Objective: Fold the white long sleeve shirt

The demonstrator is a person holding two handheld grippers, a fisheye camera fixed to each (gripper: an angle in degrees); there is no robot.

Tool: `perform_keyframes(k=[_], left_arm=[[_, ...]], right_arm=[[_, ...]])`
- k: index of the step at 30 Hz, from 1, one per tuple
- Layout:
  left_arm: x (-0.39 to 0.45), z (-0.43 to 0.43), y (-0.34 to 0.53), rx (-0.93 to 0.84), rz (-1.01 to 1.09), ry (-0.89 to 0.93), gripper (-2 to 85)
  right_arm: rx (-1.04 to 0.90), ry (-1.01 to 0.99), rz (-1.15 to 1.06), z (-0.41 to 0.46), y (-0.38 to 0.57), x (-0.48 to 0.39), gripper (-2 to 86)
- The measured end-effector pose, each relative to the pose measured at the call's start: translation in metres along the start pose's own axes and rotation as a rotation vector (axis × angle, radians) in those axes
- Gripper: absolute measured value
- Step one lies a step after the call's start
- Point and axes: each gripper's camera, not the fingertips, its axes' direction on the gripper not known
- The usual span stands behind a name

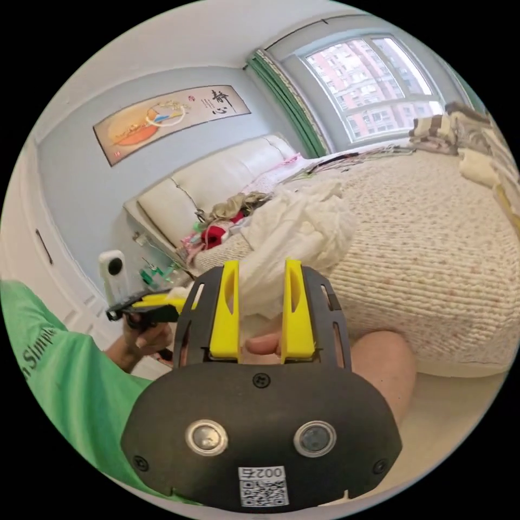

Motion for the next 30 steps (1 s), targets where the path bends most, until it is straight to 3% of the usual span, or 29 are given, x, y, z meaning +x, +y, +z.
perform_keyframes(k=[6, 9, 12, 17, 26, 30], left_arm=[[0.014, 0.003, 0.012, -0.022, 0.026, -0.089, -1.5], [0.024, 0.011, 0.013, -0.076, 0.1, -0.155, -1.4], [0.025, 0.008, 0.012, -0.055, 0.102, -0.185, -0.6], [0.008, -0.013, 0.005, 0.054, 0.03, -0.248, 0.5], [-0.013, -0.015, -0.047, 0.078, 0.109, -0.471, 0.6], [-0.033, 0.02, -0.086, 0.056, 0.177, -0.572, 1.1]], right_arm=[[-0.143, -0.09, 0.035, 0.033, 0.015, -0.001, 10.7], [-0.18, -0.133, -0.043, 0.034, 0.017, -0.011, 2.4], [-0.143, 0.045, -0.181, 0.018, 0.014, -0.03, -0.3], [-0.049, 0.631, -0.426, -0.022, 0.018, -0.055, -0.9], [0.175, 0.866, -0.285, -0.133, 0.027, -0.065, -1.0], [0.134, 0.944, -0.291, -0.144, 0.037, -0.066, -1.0]])
